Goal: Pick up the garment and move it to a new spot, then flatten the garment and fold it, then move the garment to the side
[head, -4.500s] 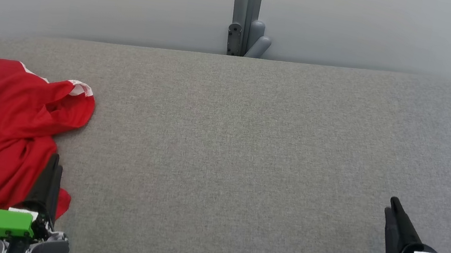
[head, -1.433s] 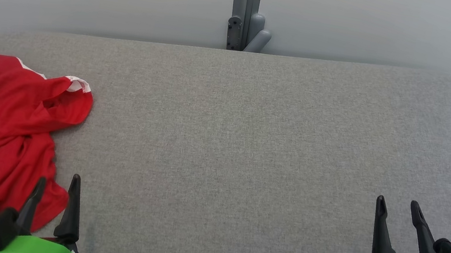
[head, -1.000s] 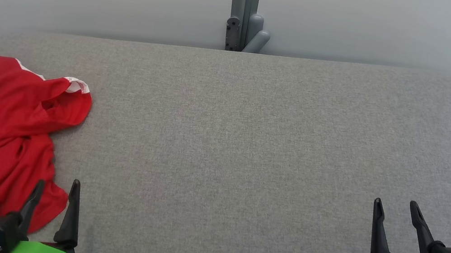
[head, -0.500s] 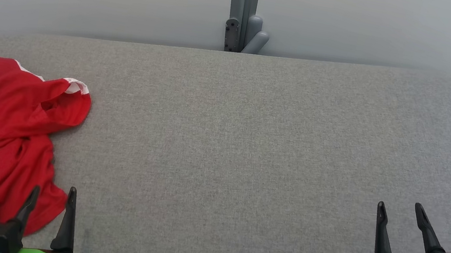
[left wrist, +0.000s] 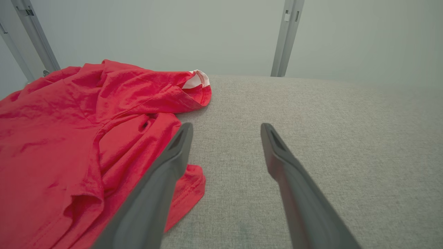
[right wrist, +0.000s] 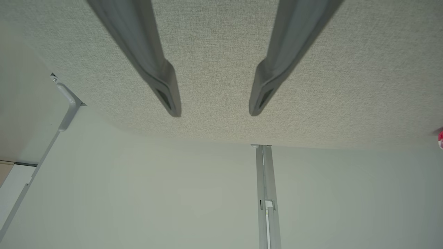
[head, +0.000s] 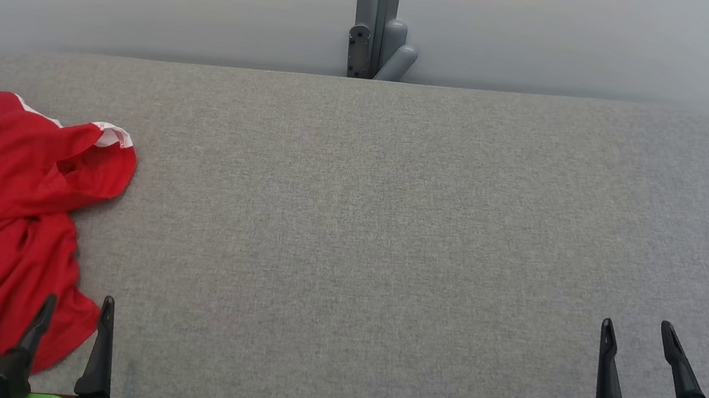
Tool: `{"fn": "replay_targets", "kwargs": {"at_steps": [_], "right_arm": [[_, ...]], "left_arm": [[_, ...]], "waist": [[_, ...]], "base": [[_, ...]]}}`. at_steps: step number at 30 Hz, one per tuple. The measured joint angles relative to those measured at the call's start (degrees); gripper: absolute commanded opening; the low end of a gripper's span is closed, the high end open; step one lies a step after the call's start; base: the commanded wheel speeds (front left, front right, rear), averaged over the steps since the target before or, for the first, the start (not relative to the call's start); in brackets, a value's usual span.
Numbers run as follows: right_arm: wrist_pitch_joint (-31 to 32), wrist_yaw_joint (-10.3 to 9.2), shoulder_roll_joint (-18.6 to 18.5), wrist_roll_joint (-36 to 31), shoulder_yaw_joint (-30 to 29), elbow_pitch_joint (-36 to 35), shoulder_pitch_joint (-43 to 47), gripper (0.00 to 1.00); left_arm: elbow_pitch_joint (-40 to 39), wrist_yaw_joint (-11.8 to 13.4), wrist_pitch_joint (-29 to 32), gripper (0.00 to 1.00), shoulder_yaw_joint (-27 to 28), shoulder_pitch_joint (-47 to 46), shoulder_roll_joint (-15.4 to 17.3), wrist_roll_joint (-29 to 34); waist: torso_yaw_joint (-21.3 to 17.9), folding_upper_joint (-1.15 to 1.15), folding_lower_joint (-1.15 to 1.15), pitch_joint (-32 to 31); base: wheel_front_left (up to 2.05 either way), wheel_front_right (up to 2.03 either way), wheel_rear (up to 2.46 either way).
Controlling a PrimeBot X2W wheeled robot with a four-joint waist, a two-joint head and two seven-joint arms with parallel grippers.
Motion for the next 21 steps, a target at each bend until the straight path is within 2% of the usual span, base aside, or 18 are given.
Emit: {"fn": "replay_targets", "kwargs": {"at_steps": [13, 21], "right_arm": [[0.0, 0.00, 0.0, 0.8, 0.5, 0.3, 0.0, 1.00], [0.0, 0.00, 0.0, 1.2, 0.9, 0.3, 0.8, 1.00]], "left_arm": [[0.3, 0.0, 0.0, 1.00, -0.2, -0.1, -0.2, -0.4], [0.4, 0.0, -0.1, 1.00, -0.3, -0.8, -0.4, -0.5]], "waist": [[-0.2, 0.00, 0.00, 0.1], [3.4, 0.00, 0.00, -0.3]], "base": [[0.00, 0.00, 0.00], [0.00, 0.00, 0.00]]}}
